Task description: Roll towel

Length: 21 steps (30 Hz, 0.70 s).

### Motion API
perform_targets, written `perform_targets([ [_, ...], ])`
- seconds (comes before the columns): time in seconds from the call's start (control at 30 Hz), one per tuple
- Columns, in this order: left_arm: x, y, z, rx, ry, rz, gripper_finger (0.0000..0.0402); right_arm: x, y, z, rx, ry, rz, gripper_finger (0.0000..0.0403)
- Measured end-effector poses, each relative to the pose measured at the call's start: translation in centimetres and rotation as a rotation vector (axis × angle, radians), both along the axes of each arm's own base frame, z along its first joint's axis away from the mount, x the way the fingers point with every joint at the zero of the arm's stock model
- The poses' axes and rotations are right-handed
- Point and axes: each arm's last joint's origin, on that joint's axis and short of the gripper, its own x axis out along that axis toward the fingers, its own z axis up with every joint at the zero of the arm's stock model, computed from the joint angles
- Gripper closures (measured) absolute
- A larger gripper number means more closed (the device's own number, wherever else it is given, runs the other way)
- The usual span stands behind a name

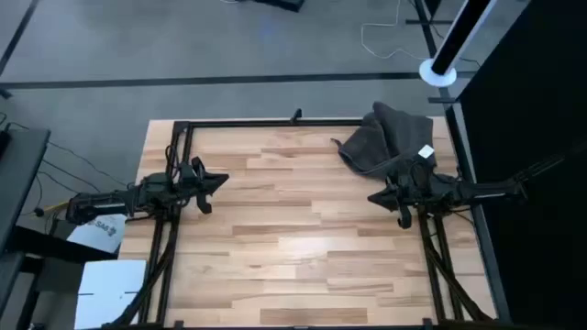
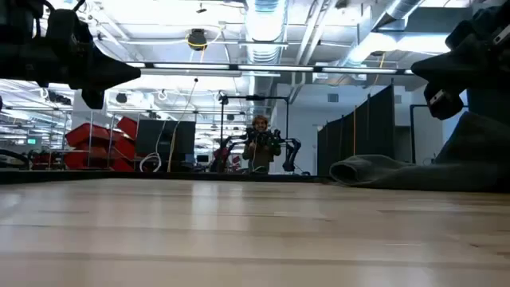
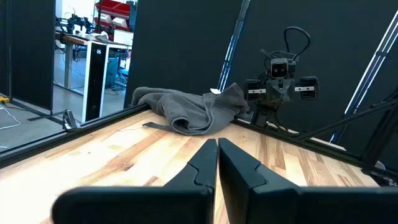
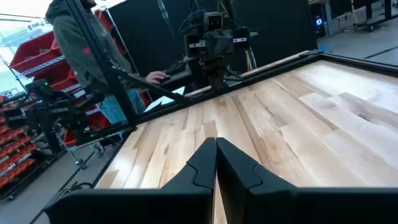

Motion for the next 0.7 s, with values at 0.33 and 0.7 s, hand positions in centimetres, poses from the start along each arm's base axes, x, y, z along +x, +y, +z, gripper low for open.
perform_targets([
  [0.33,0.0,0.0,0.0,0.0,0.0,0.0,0.0402,0.0,0.0,-0.01,0.0,0.0,0.0,0.0403],
  [0.7,0.0,0.0,-0.01,0.0,0.0,0.0,0.0402,0.0,0.0,-0.01,0.0,0.001,0.0,0.0403],
])
